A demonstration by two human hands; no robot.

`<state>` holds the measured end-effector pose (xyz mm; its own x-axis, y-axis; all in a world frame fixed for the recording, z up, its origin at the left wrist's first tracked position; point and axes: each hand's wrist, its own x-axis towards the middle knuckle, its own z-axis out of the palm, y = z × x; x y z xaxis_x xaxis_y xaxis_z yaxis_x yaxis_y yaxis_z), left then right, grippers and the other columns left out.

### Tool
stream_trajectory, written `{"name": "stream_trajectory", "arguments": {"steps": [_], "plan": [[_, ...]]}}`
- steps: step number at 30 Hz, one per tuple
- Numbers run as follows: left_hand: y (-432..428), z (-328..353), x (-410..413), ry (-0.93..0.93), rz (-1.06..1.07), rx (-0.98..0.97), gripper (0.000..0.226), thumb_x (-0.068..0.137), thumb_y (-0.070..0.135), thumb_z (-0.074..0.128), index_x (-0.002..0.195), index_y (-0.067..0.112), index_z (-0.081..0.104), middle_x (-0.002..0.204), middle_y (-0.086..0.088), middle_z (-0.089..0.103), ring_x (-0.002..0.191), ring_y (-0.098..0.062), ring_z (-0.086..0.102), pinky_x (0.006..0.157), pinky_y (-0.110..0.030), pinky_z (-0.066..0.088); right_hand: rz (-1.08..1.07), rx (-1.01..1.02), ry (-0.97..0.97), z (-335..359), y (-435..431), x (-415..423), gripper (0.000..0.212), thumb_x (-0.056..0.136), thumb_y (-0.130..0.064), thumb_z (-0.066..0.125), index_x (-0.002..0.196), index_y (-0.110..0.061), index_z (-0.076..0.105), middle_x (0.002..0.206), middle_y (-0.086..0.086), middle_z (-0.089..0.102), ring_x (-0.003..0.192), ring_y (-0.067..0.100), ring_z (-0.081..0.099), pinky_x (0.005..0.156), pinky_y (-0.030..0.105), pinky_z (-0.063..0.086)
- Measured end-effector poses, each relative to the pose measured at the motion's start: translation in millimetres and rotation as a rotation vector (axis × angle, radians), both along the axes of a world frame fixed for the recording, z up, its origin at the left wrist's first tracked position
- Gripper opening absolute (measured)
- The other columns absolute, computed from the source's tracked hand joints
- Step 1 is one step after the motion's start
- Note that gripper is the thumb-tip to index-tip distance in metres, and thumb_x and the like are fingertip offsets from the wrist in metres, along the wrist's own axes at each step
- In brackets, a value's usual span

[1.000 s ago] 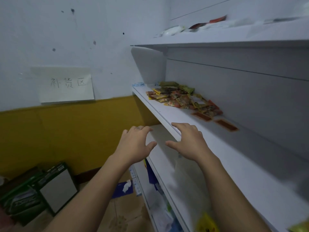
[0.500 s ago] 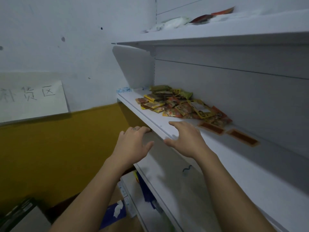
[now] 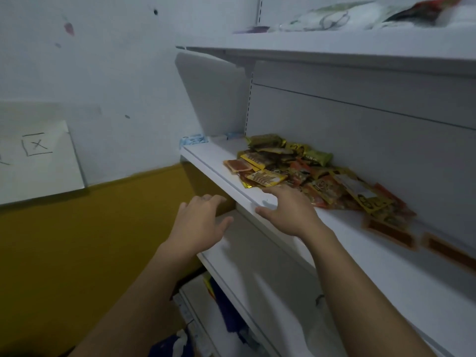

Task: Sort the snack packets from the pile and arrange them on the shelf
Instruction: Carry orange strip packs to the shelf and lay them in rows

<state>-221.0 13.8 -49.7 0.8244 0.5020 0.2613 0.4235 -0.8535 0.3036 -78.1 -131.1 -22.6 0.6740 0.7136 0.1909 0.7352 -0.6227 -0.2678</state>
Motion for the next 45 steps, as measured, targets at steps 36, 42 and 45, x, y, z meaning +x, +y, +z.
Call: {"name": "stream_trajectory", "arguments": {"steps": [36,42,45], "plan": [[193,-27,203,0.112,-0.096,0.000,0.048,0.096,0.051,0.050,0.138,0.029,0.048,0.135,0.004,0.056,0.124,-0.020,0.048,0.105,-0.043,0.038,-0.097,-0.328,-0.002,-20,237,168,0.043,0.096,-0.030,0.057,0.136,-0.014,0.050,0.136,0.010,0.051,0.126,0.029,0.046,0.094,0.036,0.044],[204,-23,213,0.071,-0.198,-0.001,0.045,0.096,0.051,0.049,0.135,0.028,0.052,0.133,0.004,0.058,0.122,-0.019,0.050,0.104,-0.040,0.036,-0.159,-0.207,0.010,-14,233,167,0.058,0.087,-0.032,0.069,0.139,-0.024,0.045,0.128,0.008,0.056,0.117,0.027,0.052,0.088,0.037,0.047],[210,-18,222,0.063,-0.234,0.008,0.046,0.096,0.052,0.047,0.136,0.028,0.052,0.135,0.004,0.058,0.123,-0.019,0.050,0.103,-0.041,0.036,-0.176,-0.074,0.043,-8,230,168,0.049,0.089,-0.028,0.066,0.136,-0.023,0.051,0.124,0.004,0.062,0.116,0.025,0.056,0.088,0.033,0.047]]}}
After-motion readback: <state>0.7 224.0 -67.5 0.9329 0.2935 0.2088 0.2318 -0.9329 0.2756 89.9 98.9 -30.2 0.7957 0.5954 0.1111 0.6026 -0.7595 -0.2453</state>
